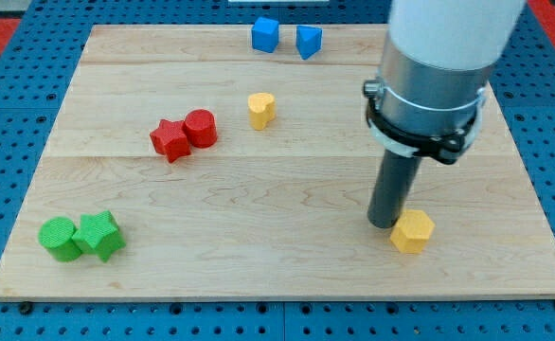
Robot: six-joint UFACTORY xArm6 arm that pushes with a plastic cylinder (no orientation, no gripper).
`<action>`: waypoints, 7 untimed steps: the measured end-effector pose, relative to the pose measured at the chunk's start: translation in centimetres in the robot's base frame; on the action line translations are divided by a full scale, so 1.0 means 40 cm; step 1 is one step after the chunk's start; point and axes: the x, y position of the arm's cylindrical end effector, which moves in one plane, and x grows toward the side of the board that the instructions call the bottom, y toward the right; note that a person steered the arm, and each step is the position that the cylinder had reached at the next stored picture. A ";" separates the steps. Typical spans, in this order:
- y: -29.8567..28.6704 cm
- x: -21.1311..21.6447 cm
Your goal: Push the yellow heart towards the yellow hexagon
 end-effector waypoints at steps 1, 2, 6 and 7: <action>0.024 -0.028; 0.002 -0.189; -0.138 -0.462; -0.319 -0.493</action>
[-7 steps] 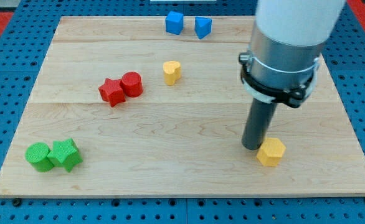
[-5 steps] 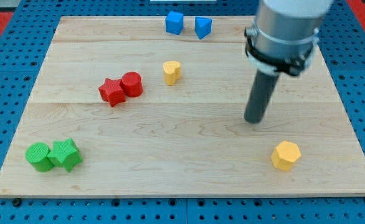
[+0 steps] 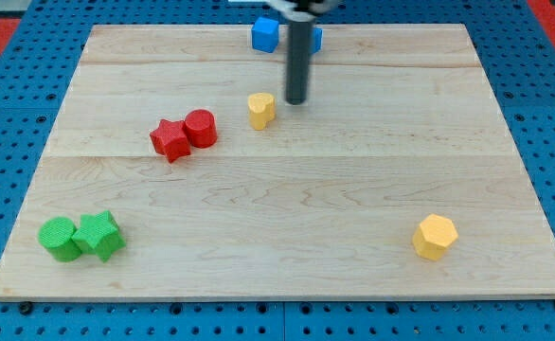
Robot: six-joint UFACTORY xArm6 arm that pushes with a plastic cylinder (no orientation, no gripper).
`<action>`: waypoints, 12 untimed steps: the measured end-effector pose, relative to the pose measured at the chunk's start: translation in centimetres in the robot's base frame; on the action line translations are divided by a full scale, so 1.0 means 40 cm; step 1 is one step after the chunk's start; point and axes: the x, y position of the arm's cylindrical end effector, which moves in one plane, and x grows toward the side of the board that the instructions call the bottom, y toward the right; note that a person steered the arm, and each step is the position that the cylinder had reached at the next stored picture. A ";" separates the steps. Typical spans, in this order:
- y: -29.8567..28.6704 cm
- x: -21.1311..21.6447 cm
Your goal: Push the yellow heart towards the yellow hexagon
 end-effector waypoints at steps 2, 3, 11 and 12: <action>-0.210 0.004; -0.109 0.065; 0.170 0.236; 0.164 0.325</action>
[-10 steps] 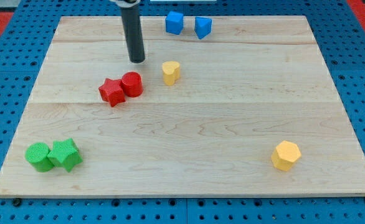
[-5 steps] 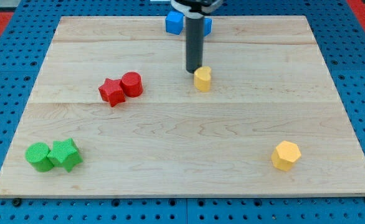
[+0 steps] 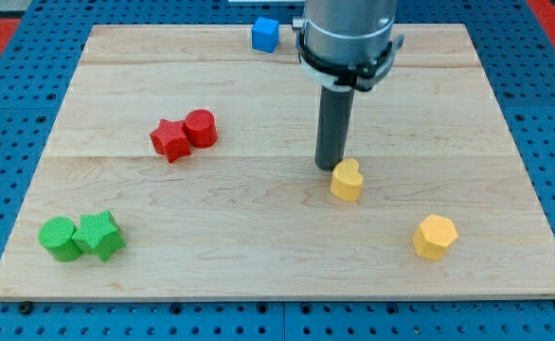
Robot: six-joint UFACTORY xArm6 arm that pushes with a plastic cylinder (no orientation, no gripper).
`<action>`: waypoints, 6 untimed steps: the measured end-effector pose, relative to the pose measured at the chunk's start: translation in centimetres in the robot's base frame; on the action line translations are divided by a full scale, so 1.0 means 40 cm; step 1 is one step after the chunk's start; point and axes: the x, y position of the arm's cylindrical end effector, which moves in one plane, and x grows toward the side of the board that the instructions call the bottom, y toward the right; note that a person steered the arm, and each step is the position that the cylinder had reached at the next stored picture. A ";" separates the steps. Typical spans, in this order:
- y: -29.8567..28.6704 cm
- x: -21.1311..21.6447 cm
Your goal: Push the yellow heart towards the yellow hexagon
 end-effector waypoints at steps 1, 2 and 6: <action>0.003 0.076; 0.102 0.085; 0.111 0.090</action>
